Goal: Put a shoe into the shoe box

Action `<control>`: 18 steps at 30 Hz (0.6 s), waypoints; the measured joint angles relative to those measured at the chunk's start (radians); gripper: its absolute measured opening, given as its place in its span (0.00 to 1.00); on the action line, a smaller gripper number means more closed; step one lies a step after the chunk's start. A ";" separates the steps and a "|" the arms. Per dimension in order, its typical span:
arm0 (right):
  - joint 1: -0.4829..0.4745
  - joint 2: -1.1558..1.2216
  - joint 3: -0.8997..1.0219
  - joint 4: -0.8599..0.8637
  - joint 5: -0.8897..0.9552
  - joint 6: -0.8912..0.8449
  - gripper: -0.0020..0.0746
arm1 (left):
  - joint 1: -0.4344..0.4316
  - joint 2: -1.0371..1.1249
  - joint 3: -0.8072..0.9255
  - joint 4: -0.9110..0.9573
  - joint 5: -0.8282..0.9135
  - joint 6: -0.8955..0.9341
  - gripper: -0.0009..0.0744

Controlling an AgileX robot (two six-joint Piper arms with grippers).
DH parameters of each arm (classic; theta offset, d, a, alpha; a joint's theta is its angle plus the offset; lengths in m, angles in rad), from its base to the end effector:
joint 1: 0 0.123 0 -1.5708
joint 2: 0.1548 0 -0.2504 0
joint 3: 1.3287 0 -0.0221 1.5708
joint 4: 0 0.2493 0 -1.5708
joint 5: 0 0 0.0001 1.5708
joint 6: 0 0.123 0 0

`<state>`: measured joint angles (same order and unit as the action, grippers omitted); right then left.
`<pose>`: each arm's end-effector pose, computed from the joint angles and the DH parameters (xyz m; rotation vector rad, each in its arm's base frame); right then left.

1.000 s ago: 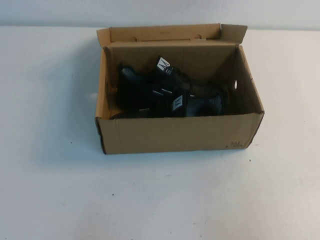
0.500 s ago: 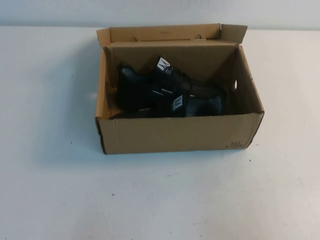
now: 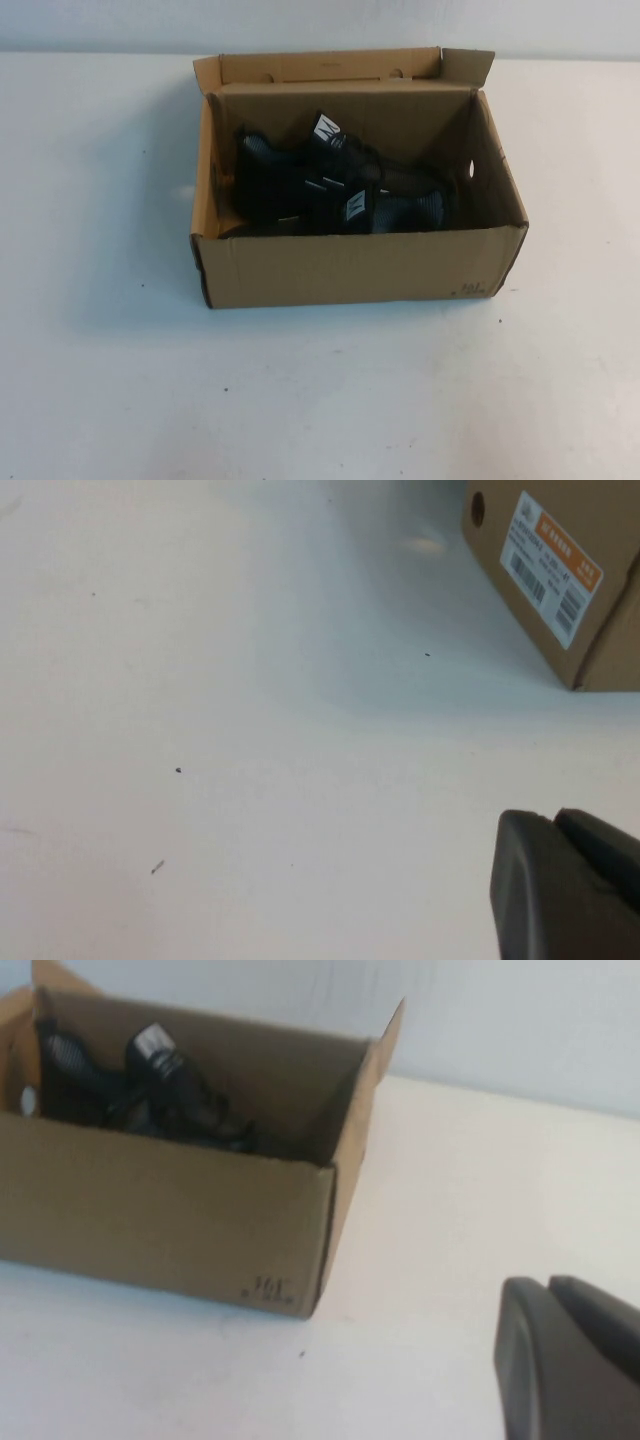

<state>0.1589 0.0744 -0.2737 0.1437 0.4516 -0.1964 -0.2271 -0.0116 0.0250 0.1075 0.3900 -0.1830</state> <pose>0.1076 0.0250 0.2518 -0.2410 1.7161 0.1219 0.1142 -0.0212 0.1611 0.1075 1.8852 -0.1742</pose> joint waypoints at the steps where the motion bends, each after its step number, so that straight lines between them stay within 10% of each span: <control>1: -0.017 -0.032 0.002 0.000 0.000 0.000 0.01 | 0.000 0.000 0.000 0.000 0.000 0.000 0.01; 18: -0.080 -0.088 0.299 0.042 -0.075 0.004 0.01 | 0.001 0.000 0.000 0.000 0.001 0.000 0.01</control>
<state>0.0790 -0.0135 0.0251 0.1853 0.3763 -0.1921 -0.2258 -0.0120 0.0250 0.1075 0.3907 -0.1830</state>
